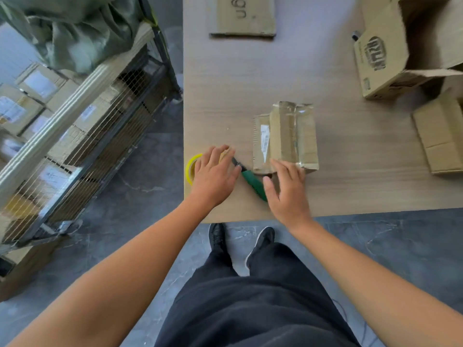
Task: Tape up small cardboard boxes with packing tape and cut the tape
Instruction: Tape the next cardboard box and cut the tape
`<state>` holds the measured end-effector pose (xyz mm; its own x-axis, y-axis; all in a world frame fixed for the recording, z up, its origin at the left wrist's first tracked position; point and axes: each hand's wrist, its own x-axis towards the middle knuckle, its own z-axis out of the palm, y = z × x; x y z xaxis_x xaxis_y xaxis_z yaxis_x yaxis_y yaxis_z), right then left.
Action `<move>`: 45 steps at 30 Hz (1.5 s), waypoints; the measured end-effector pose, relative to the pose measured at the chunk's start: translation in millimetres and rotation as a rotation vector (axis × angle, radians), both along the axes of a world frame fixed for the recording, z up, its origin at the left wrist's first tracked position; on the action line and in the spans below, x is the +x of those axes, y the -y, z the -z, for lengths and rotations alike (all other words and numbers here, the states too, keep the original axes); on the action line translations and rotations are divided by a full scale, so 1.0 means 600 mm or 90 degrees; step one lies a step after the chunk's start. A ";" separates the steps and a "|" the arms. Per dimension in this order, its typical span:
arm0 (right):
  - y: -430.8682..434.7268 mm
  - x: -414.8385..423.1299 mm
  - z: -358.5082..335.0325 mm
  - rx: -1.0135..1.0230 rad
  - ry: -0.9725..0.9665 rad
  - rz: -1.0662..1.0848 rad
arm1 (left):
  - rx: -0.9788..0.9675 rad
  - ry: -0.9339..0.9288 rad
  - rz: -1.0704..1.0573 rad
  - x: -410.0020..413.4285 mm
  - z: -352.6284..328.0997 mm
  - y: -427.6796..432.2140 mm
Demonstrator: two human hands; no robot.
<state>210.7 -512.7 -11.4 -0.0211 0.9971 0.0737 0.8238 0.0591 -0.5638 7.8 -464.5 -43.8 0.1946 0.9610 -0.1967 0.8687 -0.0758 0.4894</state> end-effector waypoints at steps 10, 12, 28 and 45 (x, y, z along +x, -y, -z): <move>-0.272 0.177 0.016 -0.154 -0.064 0.046 | -0.096 0.273 -0.006 0.234 -0.019 -0.258; -0.313 0.182 0.052 -0.209 -0.113 0.026 | -0.169 0.356 -0.053 0.258 0.006 -0.278; -0.250 0.248 0.081 -0.246 -0.455 0.117 | -0.149 0.483 -0.460 0.325 0.022 -0.254; -0.131 0.236 0.151 -0.327 -0.630 0.029 | -0.051 0.598 -0.303 0.337 0.100 -0.053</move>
<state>352.0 -434.1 -101.8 -0.1435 0.9122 -0.3839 -0.0073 -0.3889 -0.9213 209.9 -432.8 -104.0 -0.0918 0.9690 -0.2294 0.0699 0.2361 0.9692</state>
